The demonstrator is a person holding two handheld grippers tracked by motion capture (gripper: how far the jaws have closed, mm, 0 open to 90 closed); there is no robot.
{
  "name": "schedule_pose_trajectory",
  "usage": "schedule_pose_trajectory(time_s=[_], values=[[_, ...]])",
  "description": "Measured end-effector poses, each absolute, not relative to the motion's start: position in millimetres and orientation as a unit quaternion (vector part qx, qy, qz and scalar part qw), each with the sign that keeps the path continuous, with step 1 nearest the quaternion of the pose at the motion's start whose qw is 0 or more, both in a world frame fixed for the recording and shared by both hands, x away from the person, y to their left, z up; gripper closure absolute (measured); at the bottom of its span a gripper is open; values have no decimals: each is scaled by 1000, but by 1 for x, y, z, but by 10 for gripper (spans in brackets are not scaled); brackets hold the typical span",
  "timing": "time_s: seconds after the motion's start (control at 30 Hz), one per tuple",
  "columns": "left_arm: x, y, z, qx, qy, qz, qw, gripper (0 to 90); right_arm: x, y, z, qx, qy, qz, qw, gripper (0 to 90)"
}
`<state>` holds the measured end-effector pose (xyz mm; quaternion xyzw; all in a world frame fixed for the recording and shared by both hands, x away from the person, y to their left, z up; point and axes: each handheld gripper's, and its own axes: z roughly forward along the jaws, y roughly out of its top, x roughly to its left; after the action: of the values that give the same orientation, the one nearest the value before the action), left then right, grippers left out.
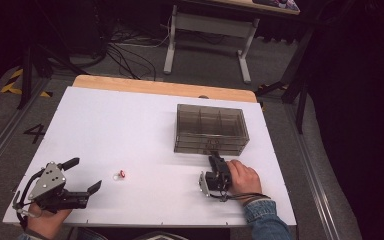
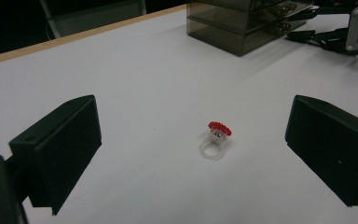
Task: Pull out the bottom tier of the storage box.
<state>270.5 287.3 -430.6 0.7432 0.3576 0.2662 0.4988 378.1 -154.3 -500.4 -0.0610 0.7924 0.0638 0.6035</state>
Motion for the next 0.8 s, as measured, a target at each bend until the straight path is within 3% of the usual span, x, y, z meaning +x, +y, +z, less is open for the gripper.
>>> schedule_pose_trajectory(time_s=[0.8], values=[[272,286,-431,745,357,263,499,42,382,-151,-504,-60,788,42,612,753]])
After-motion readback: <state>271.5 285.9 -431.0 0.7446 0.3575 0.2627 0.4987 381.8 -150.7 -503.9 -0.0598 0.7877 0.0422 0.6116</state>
